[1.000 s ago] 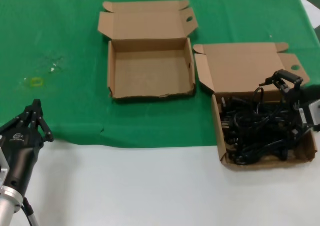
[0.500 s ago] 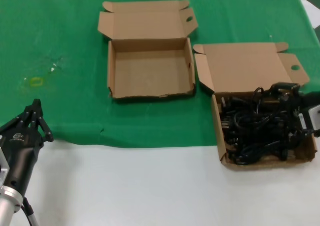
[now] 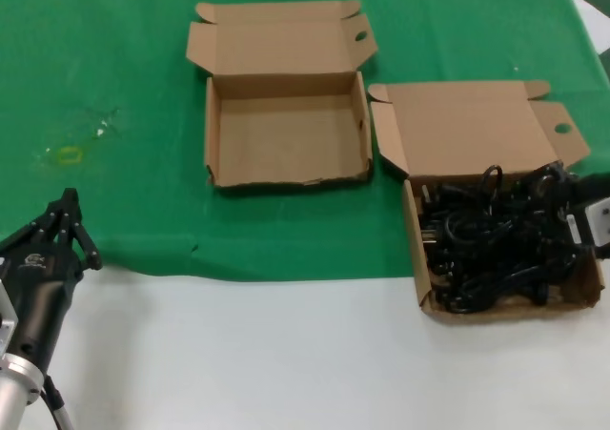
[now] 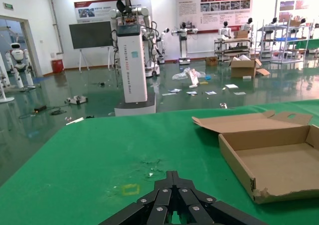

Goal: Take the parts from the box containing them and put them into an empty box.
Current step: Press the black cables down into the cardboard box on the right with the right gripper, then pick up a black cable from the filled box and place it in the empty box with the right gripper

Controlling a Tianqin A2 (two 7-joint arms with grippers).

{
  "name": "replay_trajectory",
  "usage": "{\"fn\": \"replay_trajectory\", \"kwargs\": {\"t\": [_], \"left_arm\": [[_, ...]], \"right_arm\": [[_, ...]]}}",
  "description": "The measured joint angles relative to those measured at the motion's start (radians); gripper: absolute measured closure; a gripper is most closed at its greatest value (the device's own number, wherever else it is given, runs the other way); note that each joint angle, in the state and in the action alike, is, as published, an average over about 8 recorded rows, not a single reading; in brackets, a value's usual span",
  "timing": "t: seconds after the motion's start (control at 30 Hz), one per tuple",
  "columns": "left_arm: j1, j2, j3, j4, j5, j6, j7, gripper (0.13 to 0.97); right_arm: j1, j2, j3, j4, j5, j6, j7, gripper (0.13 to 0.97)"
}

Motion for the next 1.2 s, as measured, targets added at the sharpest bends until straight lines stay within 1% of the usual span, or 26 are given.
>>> {"fn": "replay_trajectory", "kwargs": {"t": [0.17,0.2,0.47,0.67,0.83,1.03,1.2], "left_arm": [[0.0,0.0,0.0,0.0,0.0,0.0,0.0,0.953],[0.0,0.0,0.0,0.0,0.0,0.0,0.0,0.953],[0.0,0.0,0.0,0.0,0.0,0.0,0.0,0.953],[0.0,0.0,0.0,0.0,0.0,0.0,0.0,0.953],[0.0,0.0,0.0,0.0,0.0,0.0,0.0,0.953],[0.0,0.0,0.0,0.0,0.0,0.0,0.0,0.953],[0.0,0.0,0.0,0.0,0.0,0.0,0.0,0.953]], "right_arm": [[0.0,0.0,0.001,0.004,-0.003,0.002,0.007,0.727],[0.0,0.0,0.001,0.005,-0.003,0.002,0.008,0.727],[-0.012,0.004,0.004,0.017,-0.003,0.005,0.016,0.855],[-0.019,0.017,0.008,0.046,-0.003,0.0,0.039,0.87],[-0.013,0.036,0.016,0.1,0.0,-0.02,0.095,0.878],[0.025,0.05,0.025,0.168,0.003,-0.057,0.181,0.879],[0.068,0.037,0.021,0.193,-0.003,-0.08,0.226,0.879]]}}
